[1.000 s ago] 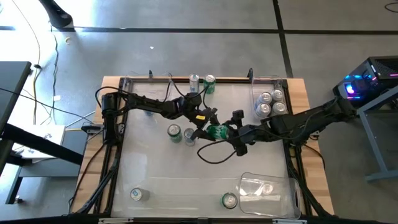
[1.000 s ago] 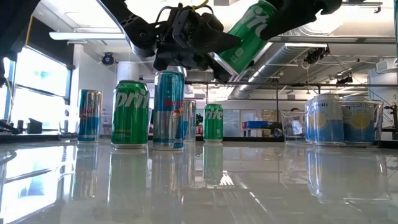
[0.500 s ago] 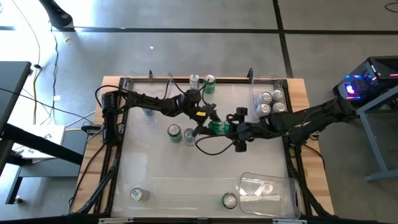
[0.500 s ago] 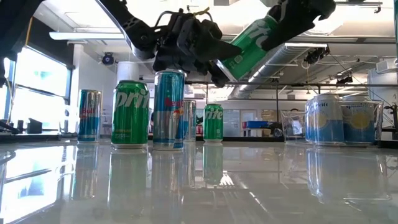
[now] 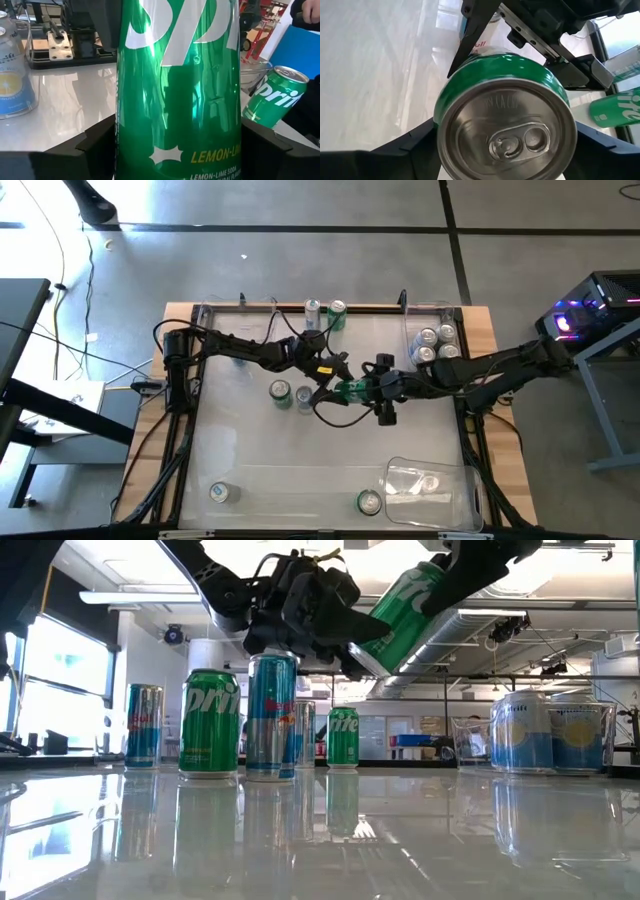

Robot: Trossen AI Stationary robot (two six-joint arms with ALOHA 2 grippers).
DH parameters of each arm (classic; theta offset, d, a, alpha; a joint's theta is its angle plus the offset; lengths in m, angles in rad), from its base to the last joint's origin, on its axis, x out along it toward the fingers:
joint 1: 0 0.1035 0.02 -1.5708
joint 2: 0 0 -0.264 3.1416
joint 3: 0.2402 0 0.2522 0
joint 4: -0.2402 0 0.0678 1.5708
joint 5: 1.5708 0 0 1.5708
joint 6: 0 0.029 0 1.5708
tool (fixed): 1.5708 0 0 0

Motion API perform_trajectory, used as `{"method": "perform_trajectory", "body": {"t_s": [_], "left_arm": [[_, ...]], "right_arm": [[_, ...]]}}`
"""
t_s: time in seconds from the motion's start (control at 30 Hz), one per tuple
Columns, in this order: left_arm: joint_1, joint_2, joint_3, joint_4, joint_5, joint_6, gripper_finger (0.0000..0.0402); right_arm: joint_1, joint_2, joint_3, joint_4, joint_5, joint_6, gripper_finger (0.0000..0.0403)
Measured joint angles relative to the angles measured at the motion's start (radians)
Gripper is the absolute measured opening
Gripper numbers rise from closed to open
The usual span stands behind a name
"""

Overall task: Sort soda cans
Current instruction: Put the middle right green soda can into the bottom transparent bin

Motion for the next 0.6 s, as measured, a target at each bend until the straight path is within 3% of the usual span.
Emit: {"method": "perform_trajectory", "body": {"t_s": [0.2, 0.6], "left_arm": [[-0.008, 0.002, -0.001, 0.0, -0.001, 0.0, 0.0298], [-0.014, 0.002, -0.001, 0.005, -0.004, 0.008, 0.0298]], "right_arm": [[-0.024, -0.001, 0.0, 0.013, -0.062, 0.003, 0.0303], [-0.03, -0.002, 0.0, 0.016, -0.064, 0.007, 0.0305]]}}
